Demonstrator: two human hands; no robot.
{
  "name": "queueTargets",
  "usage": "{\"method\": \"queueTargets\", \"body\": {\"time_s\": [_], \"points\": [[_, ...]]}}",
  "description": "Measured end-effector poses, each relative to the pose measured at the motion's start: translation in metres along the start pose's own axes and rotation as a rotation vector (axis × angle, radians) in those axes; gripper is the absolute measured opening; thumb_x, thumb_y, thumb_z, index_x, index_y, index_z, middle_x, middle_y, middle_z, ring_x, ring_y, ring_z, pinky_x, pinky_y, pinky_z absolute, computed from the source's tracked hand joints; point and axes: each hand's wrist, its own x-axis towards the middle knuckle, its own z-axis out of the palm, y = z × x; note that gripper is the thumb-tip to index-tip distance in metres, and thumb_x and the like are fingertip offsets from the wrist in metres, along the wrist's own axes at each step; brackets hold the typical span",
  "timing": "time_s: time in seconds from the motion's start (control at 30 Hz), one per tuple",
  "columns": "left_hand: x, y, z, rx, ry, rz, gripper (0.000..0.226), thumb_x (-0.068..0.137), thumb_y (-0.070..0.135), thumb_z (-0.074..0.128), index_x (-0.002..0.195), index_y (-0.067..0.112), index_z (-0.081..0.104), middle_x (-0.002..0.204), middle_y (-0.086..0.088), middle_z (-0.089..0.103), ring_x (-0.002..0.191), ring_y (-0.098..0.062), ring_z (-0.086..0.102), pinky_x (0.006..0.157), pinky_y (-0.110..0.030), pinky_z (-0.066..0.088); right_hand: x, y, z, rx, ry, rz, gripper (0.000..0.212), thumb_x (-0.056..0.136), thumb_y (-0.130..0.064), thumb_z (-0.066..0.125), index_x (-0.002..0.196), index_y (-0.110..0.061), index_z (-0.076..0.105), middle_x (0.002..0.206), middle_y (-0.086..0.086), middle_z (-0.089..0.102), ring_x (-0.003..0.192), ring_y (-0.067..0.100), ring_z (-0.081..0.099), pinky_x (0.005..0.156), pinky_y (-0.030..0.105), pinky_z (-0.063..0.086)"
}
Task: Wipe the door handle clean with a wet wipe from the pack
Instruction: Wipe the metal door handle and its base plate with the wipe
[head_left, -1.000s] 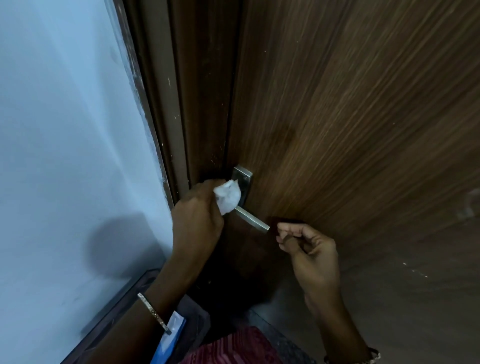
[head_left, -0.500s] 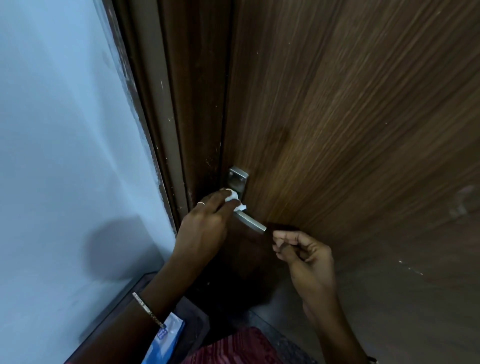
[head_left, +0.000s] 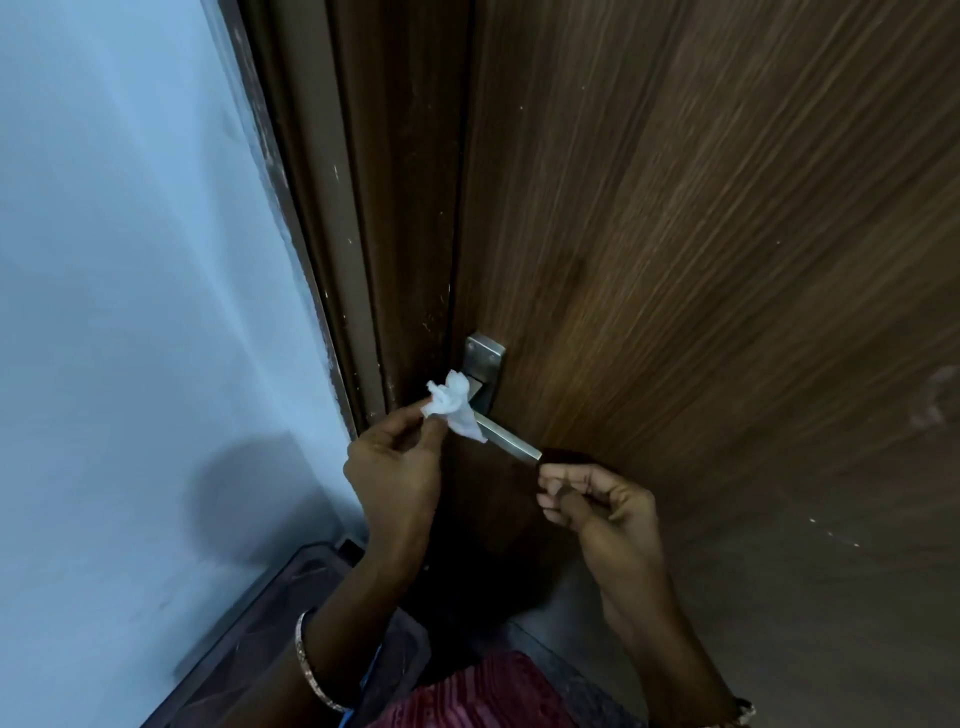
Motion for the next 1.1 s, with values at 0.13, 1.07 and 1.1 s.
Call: {"method": "queueTargets", "body": {"time_s": [0.13,1.07,1.1], "points": [[0.008,-0.003,-0.001,-0.454,-0.037,-0.438,0.021,0.080,0.012,0.079,0.098,0.001,0.076,0.096,-0.012,0.078,0.095,-0.027,0.074,0.084,-0.033,0.060,0.002,-0.002,0.011,0.117,-0.084,0.117,0.020,0.093,0.004,0.062,0.093,-0.007,0.077,0.096,0.014,0.078,0.083,0.020,0.074,0.075,0.026,0.059],[-0.008,-0.016,0.061,-0.566,-0.258,-0.732,0.026,0.089,-0.017,0.048,0.087,0.001,0.066,0.083,-0.012,0.071,0.077,-0.017,0.070,0.067,-0.023,0.060,-0.001,0.016,0.009,0.157,-0.019,0.317,0.017,0.093,0.004,0.061,0.091,-0.005,0.075,0.086,0.014,0.077,0.073,0.017,0.071,0.065,0.022,0.057],[-0.009,-0.013,0.061,-0.565,-0.298,-0.722,0.026,0.089,-0.017,0.050,0.086,0.002,0.067,0.079,-0.010,0.072,0.075,-0.016,0.071,0.067,-0.023,0.060,0.000,0.014,0.009,0.163,-0.016,0.310,0.017,0.093,0.004,0.061,0.092,-0.004,0.075,0.086,0.014,0.077,0.073,0.017,0.071,0.065,0.022,0.057]]}}
